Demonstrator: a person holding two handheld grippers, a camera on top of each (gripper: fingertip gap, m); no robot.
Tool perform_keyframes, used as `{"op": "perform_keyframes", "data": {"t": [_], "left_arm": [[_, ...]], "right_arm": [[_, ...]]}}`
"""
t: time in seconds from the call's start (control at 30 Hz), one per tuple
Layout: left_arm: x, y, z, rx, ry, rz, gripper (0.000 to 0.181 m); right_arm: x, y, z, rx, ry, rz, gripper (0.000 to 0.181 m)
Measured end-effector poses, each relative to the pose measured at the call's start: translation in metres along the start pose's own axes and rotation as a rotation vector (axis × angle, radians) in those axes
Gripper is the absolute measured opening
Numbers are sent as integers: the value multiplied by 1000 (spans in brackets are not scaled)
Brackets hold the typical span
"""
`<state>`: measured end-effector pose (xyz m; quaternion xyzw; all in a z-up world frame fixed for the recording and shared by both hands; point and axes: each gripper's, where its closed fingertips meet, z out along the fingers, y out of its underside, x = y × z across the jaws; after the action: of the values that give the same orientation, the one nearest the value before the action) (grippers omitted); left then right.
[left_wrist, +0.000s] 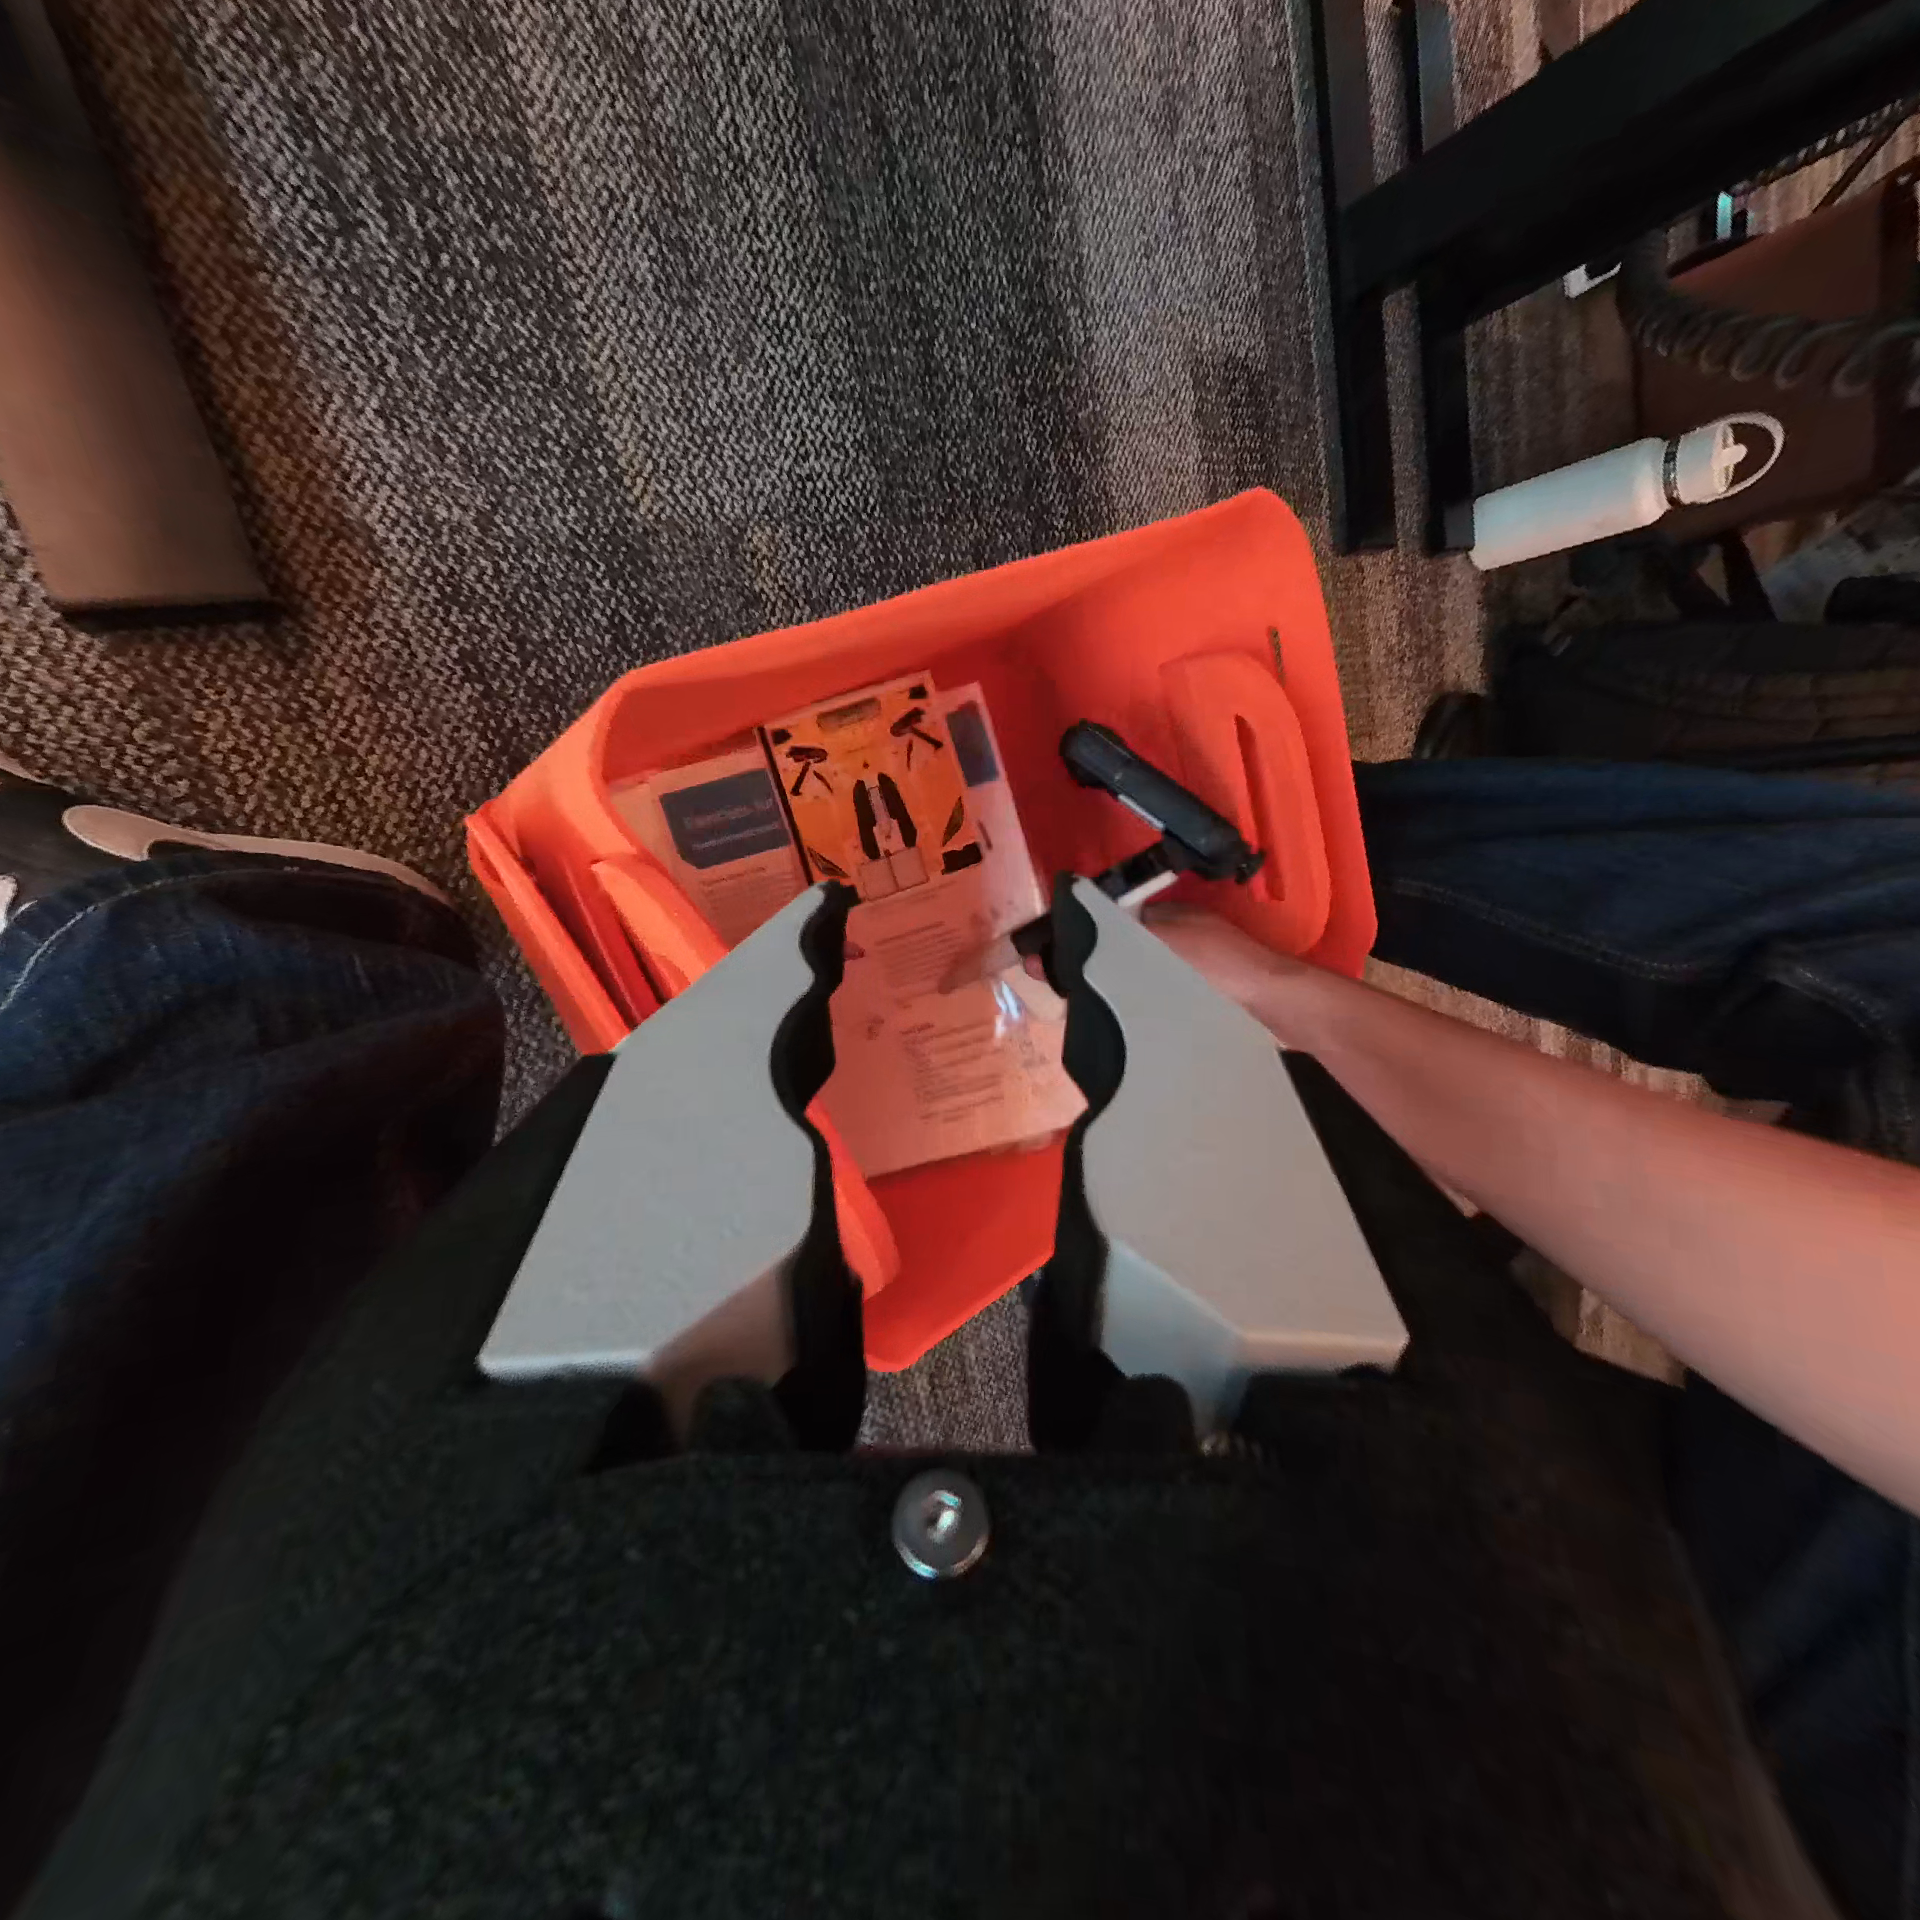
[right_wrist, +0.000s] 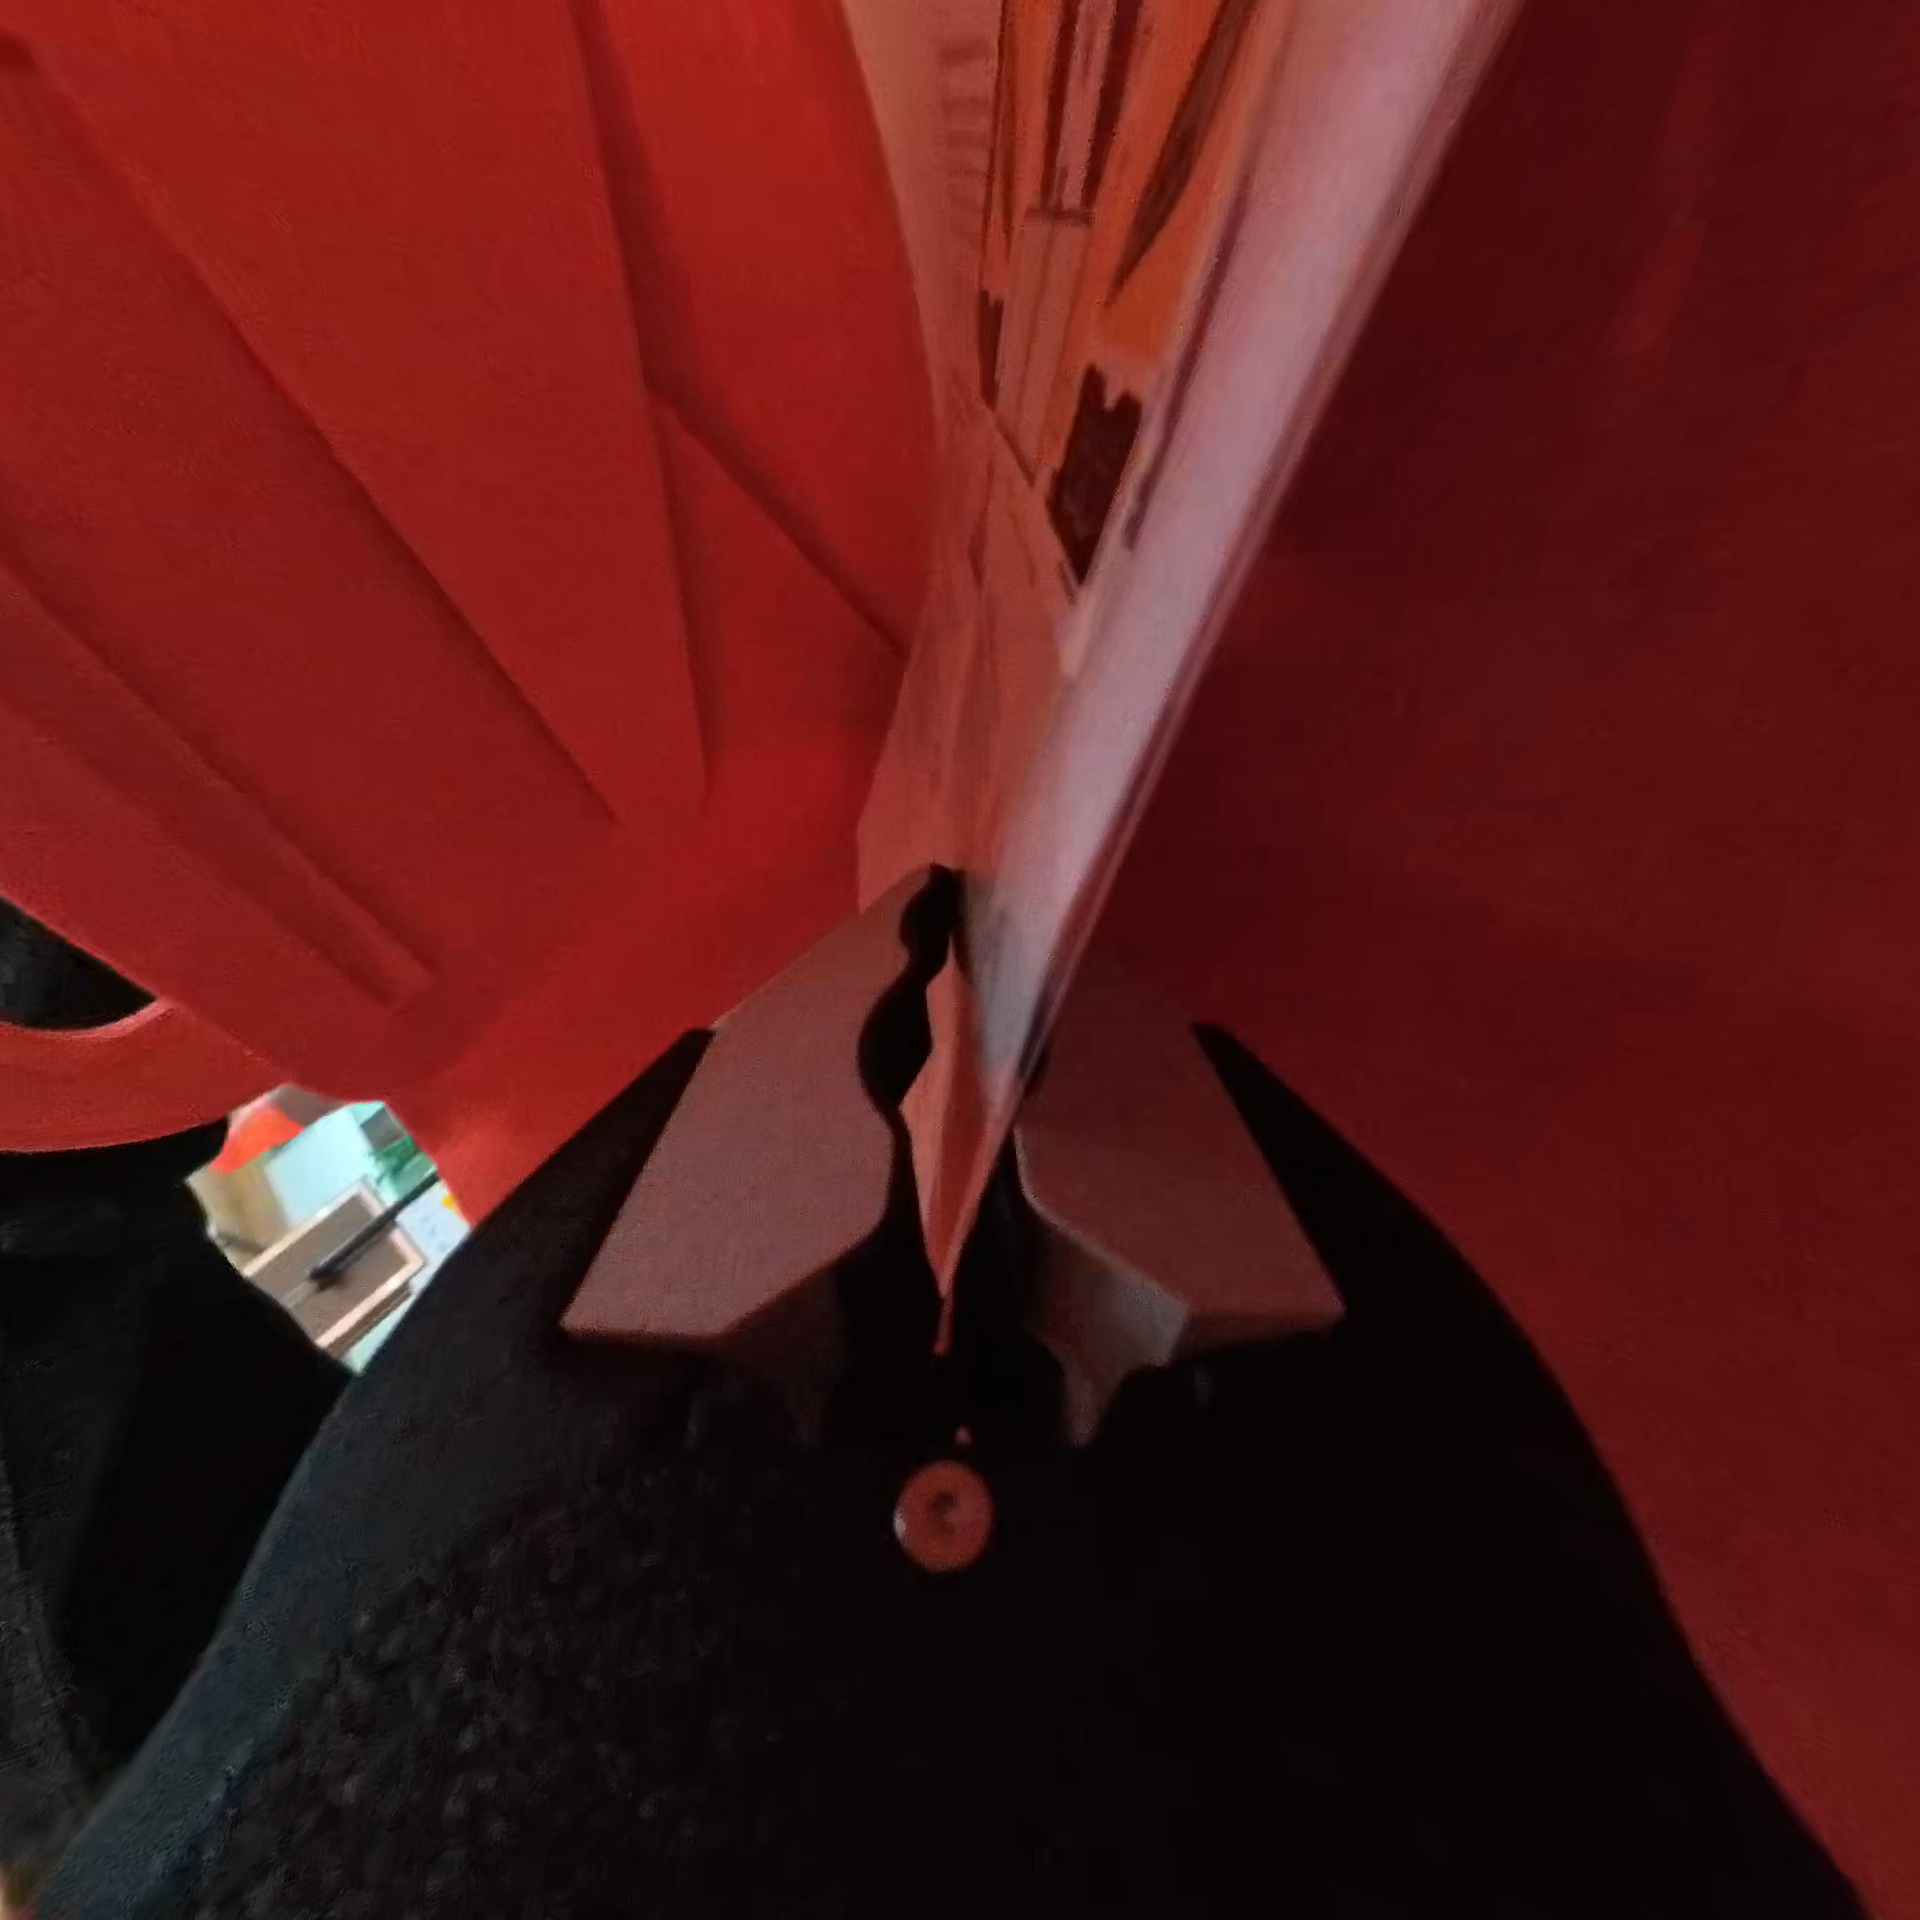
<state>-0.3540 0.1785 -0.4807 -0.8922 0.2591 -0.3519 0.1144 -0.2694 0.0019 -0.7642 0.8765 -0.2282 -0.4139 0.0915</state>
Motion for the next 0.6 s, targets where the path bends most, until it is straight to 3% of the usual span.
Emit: {"op": "perform_keyframes", "data": {"t": [0.03, 0.17, 0.37, 0.6], "left_arm": [[-1, -1, -3, 12, 3, -8, 40], [-4, -5, -14, 65, 35, -68, 40], [2, -3, -26, 107, 102, -122, 37], [27, 25, -12, 18, 218, -79, 38]], "right_arm": [[-10, 2, -7, 16, 25, 7, 0], [-31, 19, -38, 33, 186, -42, 0], [-56, 32, -107, 106, 385, -172, 0], [-106, 60, -210, 255, 394, -292, 0]]}}
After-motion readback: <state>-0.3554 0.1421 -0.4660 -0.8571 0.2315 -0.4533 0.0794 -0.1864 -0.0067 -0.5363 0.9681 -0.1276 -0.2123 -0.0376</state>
